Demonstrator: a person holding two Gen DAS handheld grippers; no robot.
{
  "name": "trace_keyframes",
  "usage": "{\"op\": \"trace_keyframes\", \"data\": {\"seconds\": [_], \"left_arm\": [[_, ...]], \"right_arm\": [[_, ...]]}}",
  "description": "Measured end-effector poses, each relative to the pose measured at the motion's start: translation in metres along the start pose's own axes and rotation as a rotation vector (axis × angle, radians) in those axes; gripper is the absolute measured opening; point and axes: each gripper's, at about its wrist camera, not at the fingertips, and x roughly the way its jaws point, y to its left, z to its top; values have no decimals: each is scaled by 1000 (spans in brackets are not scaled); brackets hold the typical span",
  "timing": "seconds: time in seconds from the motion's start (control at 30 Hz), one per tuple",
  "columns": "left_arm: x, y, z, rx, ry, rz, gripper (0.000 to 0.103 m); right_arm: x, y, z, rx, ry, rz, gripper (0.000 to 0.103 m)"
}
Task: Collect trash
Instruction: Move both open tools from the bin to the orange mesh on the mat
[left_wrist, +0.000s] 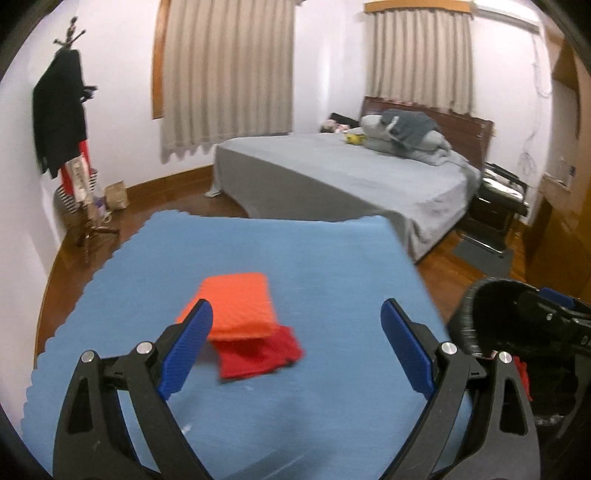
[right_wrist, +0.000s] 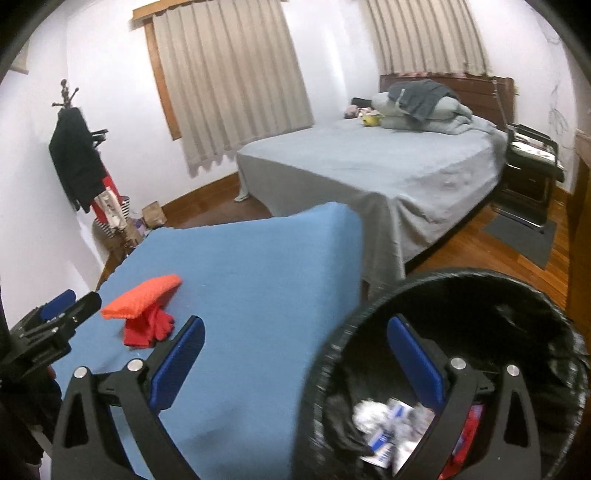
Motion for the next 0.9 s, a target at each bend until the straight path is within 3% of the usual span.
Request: {"op": "trace_keyframes", "data": {"seconds": [0.43,0.9], "left_arm": [[57,52,2,-73,82,53,89],[103,85,-27,-124,230,68,89]], "right_arm": [[71,54,5,-49,89,52,97],[101,72,-9,-88,165,65,97]]}}
